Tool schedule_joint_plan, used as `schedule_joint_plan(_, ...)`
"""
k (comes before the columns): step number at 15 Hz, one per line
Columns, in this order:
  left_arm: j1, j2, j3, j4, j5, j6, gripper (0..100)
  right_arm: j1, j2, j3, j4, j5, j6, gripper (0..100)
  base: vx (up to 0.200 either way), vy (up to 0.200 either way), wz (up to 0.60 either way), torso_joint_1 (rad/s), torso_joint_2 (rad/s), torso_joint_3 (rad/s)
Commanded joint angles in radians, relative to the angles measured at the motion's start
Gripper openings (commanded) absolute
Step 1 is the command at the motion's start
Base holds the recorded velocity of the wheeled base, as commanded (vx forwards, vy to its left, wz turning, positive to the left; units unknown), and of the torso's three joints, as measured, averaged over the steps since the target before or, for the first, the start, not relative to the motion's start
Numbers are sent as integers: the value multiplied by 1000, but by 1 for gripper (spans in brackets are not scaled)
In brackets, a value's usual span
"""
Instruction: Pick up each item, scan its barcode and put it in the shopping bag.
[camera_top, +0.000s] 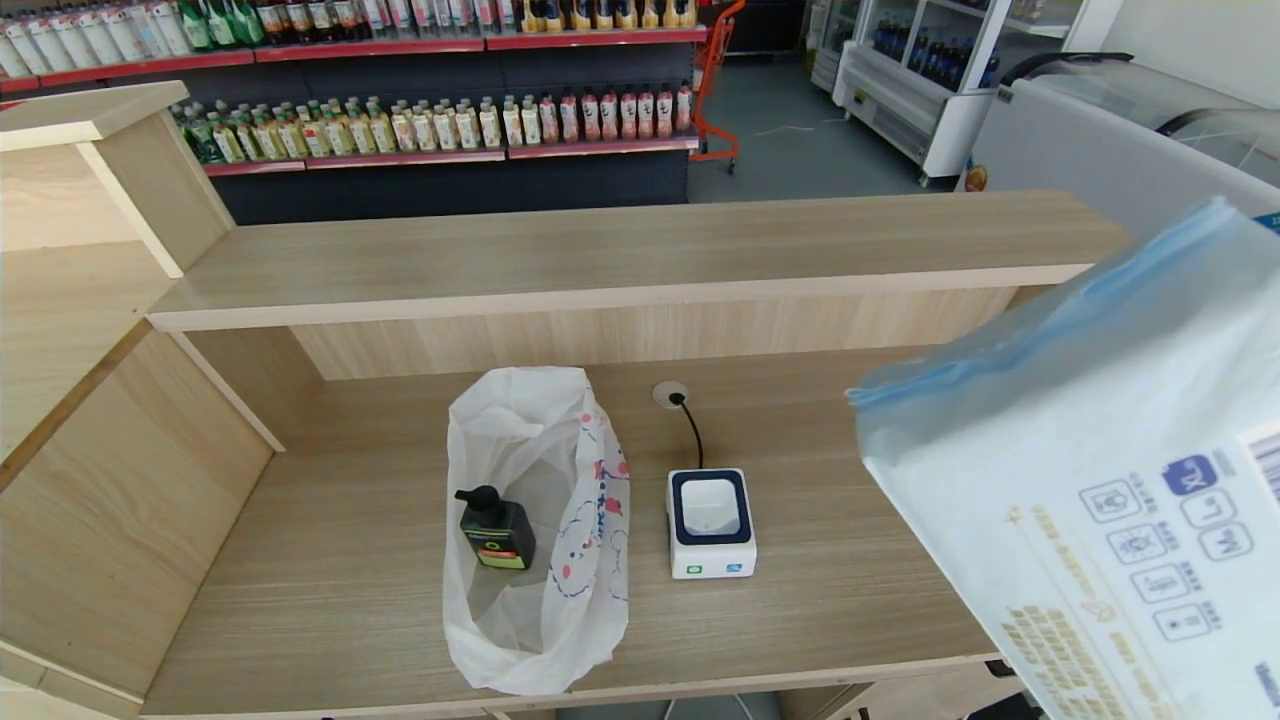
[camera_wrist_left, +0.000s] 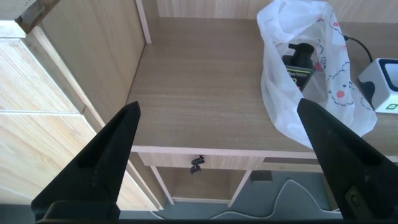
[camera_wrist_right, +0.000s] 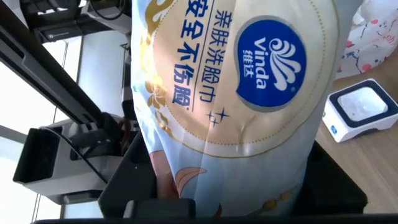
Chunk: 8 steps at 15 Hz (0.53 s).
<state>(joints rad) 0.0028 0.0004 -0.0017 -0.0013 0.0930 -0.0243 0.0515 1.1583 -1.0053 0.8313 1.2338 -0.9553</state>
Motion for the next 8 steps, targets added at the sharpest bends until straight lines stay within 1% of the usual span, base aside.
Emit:
schedule_joint_plan(1,0,0,0,0,-1,0,100,1,-14,1,-4,-1,0,0,0,0,0,0,0,0)
schedule_joint_plan(3,0,0,0,0,1,0,100,-10,-14,-39,-4,-4,13,0,0,0,0,0,0,0)
schedule_joint_plan(5,0,0,0,0,1,0,100,-82,-15,-95,-4,-47,101,0,0,0,0,0,0,0)
schedule_joint_plan(7,0,0,0,0,1,0,100,-139,-37,-131,-6,-218,237,0,0,0,0,0,0,0)
schedule_joint_plan(8,0,0,0,0,1,0,100,-159,-40,-142,-12,-274,277,0,0,0,0,0,0,0)
